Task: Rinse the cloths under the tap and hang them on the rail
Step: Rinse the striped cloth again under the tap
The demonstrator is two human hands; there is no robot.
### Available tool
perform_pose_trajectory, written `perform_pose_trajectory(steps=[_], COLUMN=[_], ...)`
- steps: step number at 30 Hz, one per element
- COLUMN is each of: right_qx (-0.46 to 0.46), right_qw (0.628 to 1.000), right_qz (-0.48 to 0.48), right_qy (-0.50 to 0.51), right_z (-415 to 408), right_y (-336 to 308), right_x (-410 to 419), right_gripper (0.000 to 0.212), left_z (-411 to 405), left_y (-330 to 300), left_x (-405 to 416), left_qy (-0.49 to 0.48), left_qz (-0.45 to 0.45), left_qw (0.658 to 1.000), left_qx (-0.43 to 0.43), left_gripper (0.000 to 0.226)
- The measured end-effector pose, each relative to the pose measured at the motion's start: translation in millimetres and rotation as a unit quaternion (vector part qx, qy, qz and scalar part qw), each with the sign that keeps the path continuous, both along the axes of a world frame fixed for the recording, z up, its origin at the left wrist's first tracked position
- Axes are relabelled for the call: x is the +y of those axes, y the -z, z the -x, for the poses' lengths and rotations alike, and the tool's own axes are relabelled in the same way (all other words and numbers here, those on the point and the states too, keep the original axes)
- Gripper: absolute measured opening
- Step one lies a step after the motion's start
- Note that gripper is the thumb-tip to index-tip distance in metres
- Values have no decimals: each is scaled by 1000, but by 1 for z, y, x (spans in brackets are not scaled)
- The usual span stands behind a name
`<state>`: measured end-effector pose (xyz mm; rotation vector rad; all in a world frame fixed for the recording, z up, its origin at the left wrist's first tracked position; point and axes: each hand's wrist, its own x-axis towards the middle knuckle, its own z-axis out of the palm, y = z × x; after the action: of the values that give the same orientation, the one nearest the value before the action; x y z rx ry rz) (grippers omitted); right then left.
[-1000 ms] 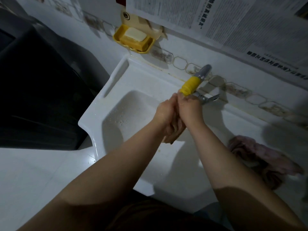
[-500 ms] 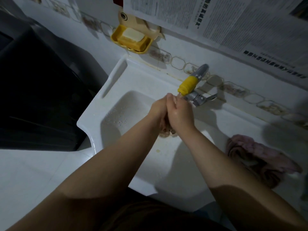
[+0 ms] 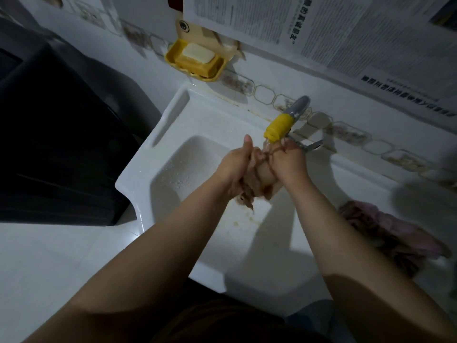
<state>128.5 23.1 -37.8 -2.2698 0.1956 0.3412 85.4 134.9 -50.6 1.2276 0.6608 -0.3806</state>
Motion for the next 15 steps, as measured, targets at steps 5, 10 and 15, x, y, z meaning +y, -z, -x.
perform_pose_trajectory(steps=[5, 10, 15], right_qx=[114, 99, -52], right_qw=[981, 979, 996], right_qz=[-119, -163, -54], right_qy=[-99, -79, -43], right_z=[8, 21, 33], right_y=[1, -2, -2], right_x=[-11, -7, 25], right_gripper=[31, 31, 46], left_z=[1, 0, -4], left_y=[2, -5, -12], left_x=[27, 25, -5], left_qy=[-22, 39, 22], left_qz=[27, -129, -133], left_qw=[998, 987, 991], left_qx=[-50, -86, -29], left_gripper=[29, 45, 44])
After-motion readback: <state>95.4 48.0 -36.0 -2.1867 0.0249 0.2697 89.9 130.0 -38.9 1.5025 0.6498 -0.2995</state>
